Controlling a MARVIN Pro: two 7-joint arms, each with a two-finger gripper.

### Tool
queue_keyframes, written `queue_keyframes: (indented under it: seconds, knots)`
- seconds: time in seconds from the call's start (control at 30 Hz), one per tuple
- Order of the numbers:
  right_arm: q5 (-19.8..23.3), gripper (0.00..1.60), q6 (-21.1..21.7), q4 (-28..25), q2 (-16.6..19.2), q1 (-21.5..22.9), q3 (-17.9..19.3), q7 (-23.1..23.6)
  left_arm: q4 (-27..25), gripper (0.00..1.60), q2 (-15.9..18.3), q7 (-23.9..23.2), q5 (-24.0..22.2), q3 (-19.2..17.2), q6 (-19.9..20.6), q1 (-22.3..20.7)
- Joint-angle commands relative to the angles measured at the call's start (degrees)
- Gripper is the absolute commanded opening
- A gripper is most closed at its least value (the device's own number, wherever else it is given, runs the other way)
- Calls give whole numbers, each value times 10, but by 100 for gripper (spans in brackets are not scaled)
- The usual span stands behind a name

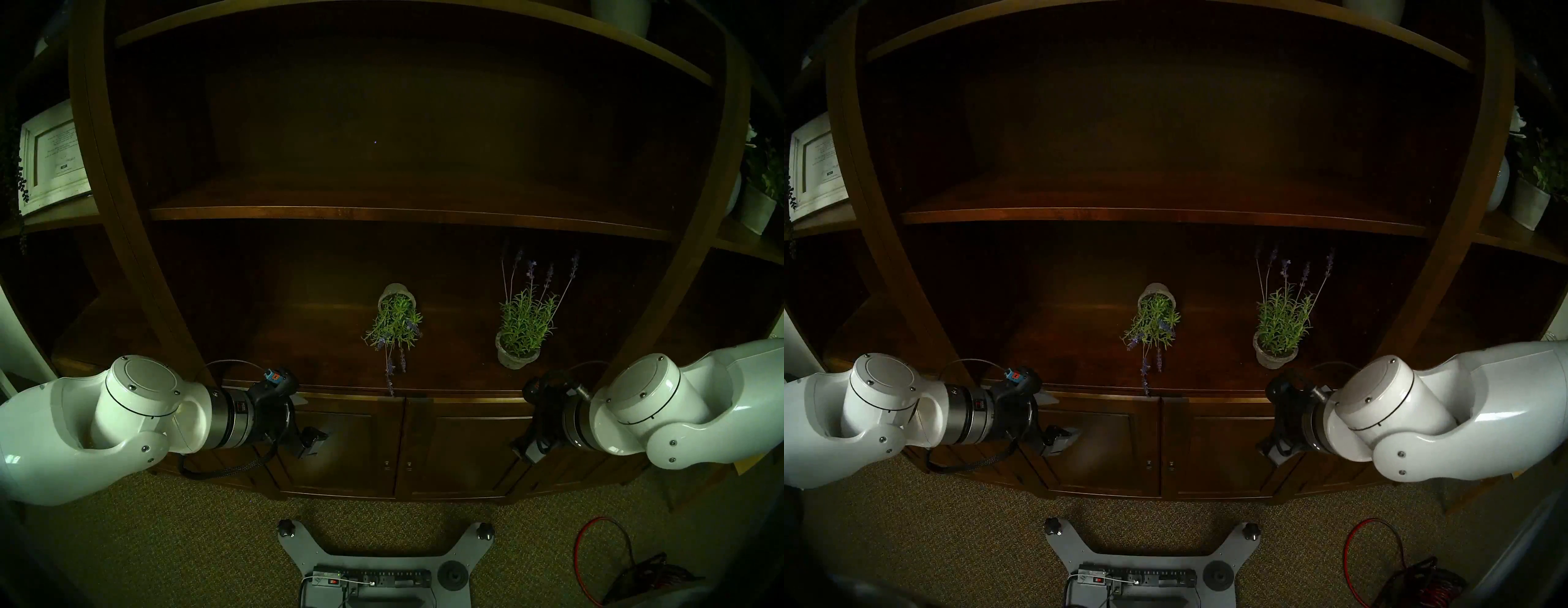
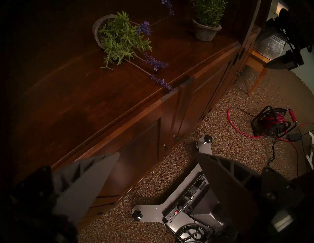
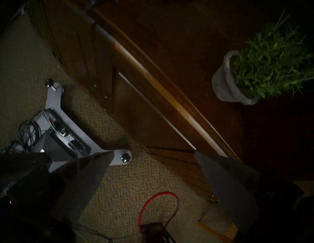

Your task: Place the fake decorative plant upright

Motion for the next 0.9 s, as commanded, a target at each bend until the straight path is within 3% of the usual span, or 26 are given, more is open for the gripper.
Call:
queue_keyframes:
  seconds: [0.0,0.43,0.87]
  knots:
    - [-6,160,-57,0,46,39,29,36,-3,160,0,1,1,-8,-3,-9]
    - [-11,160,-128,2,89,20,0,113,-3,160,0,1,1,-8,-3,-9]
    - [-31,160,-204,55,106,15,-33,198,-3,160,1,1,1,-9,-3,-10]
